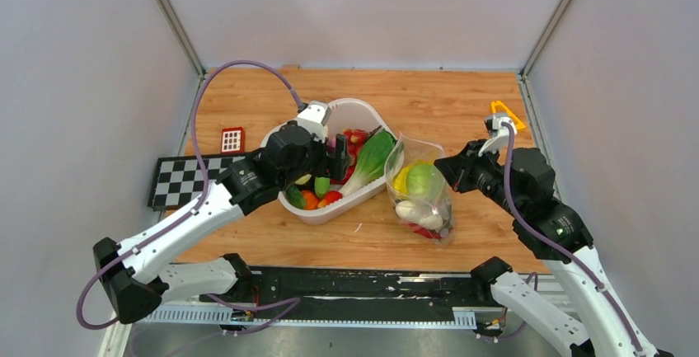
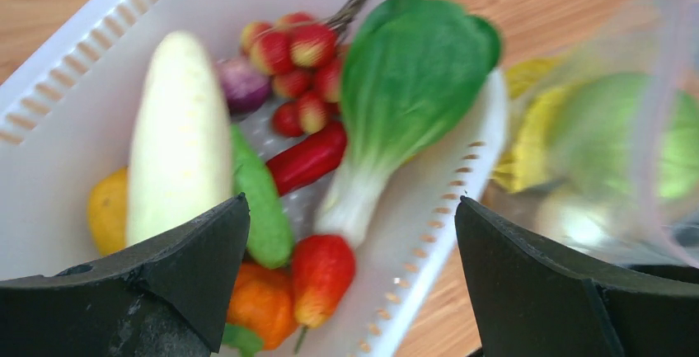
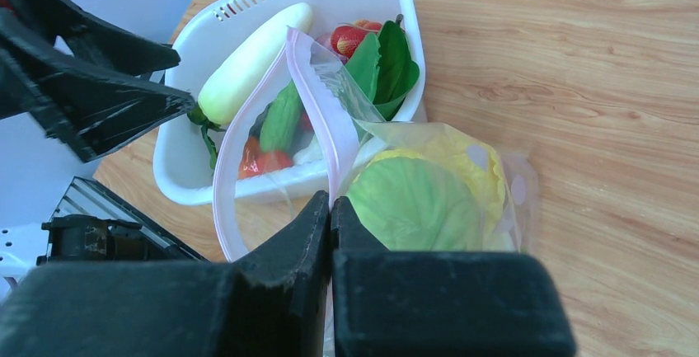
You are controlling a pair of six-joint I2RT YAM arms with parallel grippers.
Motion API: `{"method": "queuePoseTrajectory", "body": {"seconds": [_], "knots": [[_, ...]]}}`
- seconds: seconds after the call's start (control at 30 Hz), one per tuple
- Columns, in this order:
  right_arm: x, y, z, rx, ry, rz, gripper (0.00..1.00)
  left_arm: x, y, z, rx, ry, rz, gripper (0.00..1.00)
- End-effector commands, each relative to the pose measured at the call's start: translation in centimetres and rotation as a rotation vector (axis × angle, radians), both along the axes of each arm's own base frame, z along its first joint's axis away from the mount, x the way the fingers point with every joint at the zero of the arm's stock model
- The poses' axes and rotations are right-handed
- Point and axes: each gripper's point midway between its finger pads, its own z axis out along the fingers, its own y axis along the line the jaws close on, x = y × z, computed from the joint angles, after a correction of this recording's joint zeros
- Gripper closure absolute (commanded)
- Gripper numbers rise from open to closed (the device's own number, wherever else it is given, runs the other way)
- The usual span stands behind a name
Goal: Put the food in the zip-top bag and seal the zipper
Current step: Pick up the fake vegetable from the bin.
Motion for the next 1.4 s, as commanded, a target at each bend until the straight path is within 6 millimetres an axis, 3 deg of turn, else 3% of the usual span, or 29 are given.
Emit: {"method": "queuePoseTrajectory", "body": {"seconds": [0.0,0.17,0.27,0.33,0.43,0.57,0.7,0.87,1.17,1.27,1.37], "knots": [[0.1,0.4,1.5,0.046,-0.046,0.01,0.98,1.6,3.3,-3.1,0.121,0.051,0.135,0.0],[0.0,0.4,1.6,0.047,-0.048,0.009,0.98,2.7,7.1,-6.0,0.248,0.116,0.265,0.0],[0.0,0.4,1.6,0.045,-0.052,0.01,0.97,2.4,7.8,-7.0,0.288,0.149,0.259,0.0],[0.1,0.4,1.5,0.045,-0.05,0.009,0.97,1.9,7.0,-7.2,0.272,0.154,0.199,0.0],[0.3,0.7,1.4,0.049,-0.048,0.02,0.97,1.5,4.3,-7.1,0.172,0.152,0.082,0.01],[0.4,1.1,1.3,0.052,-0.042,0.033,0.97,2.3,1.9,-8.2,0.102,0.196,0.065,0.04],[0.3,1.1,1.2,0.055,-0.04,0.032,0.98,4.2,0.5,-10.4,0.13,0.239,0.091,0.04],[0.3,1.0,1.1,0.055,-0.04,0.03,0.97,7.5,-2.1,-8.4,0.093,0.169,0.088,0.04],[0.4,1.1,0.8,0.051,-0.037,0.032,0.97,11.4,-2.4,-10.6,0.209,0.184,0.121,0.06],[0.4,1.2,0.7,0.05,-0.036,0.038,0.97,11.5,-1.8,-12.1,0.253,0.234,0.118,0.15],[0.4,1.0,0.7,0.048,-0.039,0.032,0.97,10.6,-0.8,-13.0,0.264,0.255,0.13,0.17]]}}
